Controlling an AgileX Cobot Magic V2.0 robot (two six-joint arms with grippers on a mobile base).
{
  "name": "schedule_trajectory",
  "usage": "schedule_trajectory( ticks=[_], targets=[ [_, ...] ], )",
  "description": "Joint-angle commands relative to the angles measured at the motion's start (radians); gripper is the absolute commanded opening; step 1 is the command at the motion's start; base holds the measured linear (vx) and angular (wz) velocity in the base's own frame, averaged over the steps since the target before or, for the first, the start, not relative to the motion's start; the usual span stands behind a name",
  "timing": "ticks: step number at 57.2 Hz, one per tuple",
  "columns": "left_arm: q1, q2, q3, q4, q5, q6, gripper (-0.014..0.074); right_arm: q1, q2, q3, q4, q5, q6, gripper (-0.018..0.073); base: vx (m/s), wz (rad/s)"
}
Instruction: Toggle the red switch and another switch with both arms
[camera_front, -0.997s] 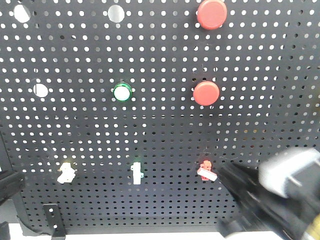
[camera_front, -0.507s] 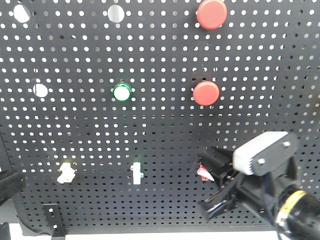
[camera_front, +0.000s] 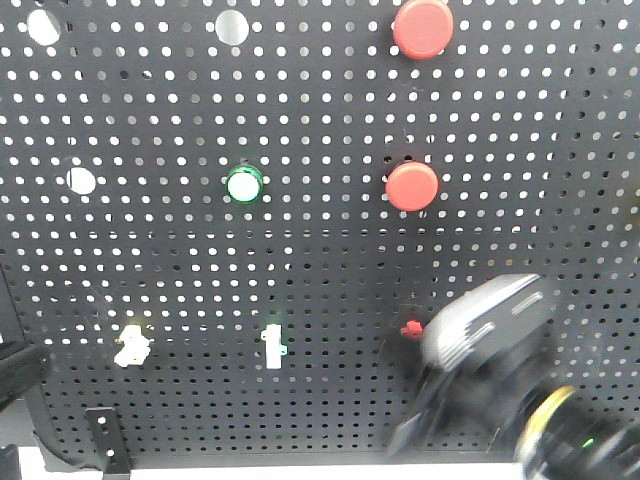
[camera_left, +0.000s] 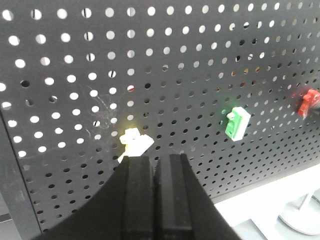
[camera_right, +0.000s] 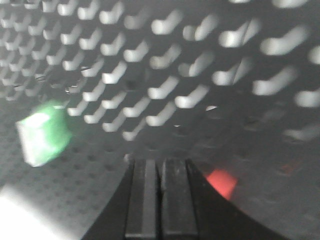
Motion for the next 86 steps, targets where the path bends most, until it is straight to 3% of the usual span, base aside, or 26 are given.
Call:
schedule_trajectory(
  ticks=[1, 12, 28, 34, 46, 53, 86],
  targets=[
    [-0.006, -0.009, -0.033, -0.004, -0.081, 0.006, 0.0003, 0.022, -0.026, -0.027, 0.0, 0.019, 0.002, -0.0006, 0.0, 0.0],
    [-0.006, -0.009, -0.033, -0.004, -0.081, 0.006, 0.0003, 0.021, -0.035, -0.027, 0.0, 0.07, 0.002, -0.0006, 0.0, 0.0],
    [-0.006, -0.009, -0.033, -0.004, -0.08, 0.006, 0.0003, 0.02, -0.154, -0.027, 0.036, -0.101, -0.005, -0.0006, 0.0, 0.0],
    [-0.006, -0.009, -0.033, -0.004, -0.08, 0.006, 0.0003, 0.013, -0.197, -0.027, 0.112, -0.131, -0.034, -0.0006, 0.0, 0.0],
    [-0.006, -0.009, -0.033, -0.007, -0.08, 0.005, 0.0003, -0.065, -0.294, -0.027, 0.359, -0.237, -0.114, -0.0006, 0.0, 0.0],
    [-0.006, -0.009, -0.033, -0.008, -0.079, -0.003, 0.0003, -0.093, -0.347, -0.027, 0.42, -0.218, -0.142, -0.0006, 0.0, 0.0],
    [-0.006, -0.009, -0.033, -0.015, -0.074, -0.003, 0.0003, -0.092, -0.389, -0.027, 0.416, -0.163, -0.14, -0.0006, 0.0, 0.0]
  ],
)
